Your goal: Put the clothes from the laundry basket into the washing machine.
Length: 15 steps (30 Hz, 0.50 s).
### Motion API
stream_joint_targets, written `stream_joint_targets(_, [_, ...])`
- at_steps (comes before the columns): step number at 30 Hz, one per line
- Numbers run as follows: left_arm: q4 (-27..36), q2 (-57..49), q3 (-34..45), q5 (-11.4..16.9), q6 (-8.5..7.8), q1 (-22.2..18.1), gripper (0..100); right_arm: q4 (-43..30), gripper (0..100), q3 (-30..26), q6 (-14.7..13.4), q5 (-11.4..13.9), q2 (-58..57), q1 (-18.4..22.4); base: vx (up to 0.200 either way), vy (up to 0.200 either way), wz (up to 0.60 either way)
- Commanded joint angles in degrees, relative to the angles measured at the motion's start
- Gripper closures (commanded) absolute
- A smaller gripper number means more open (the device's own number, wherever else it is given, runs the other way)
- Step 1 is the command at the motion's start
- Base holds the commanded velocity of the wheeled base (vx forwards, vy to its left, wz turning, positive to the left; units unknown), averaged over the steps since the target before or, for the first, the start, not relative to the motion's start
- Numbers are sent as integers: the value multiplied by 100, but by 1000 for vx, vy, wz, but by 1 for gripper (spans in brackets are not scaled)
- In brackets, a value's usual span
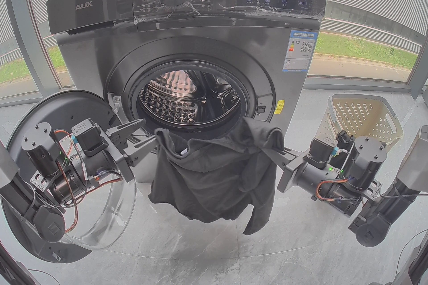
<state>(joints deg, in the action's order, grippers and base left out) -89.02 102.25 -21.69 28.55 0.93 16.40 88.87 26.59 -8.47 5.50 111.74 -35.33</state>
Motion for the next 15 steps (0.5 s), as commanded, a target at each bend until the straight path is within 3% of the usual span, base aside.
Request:
stream_joint_targets(1, [-11,260,182,37,-57,74,0,-1,100,646,-146,-31,182,-598,0,0,0])
stream_joint_targets(6, [-11,515,288,28,-101,224,0,-10,100,1094,-330,-137,313,-800,0,0,0])
stream_joint_targets(15, [-19,1244,305,10,-163,751,0,-19,100,1296,-330,-137,305,-818,0,0,0])
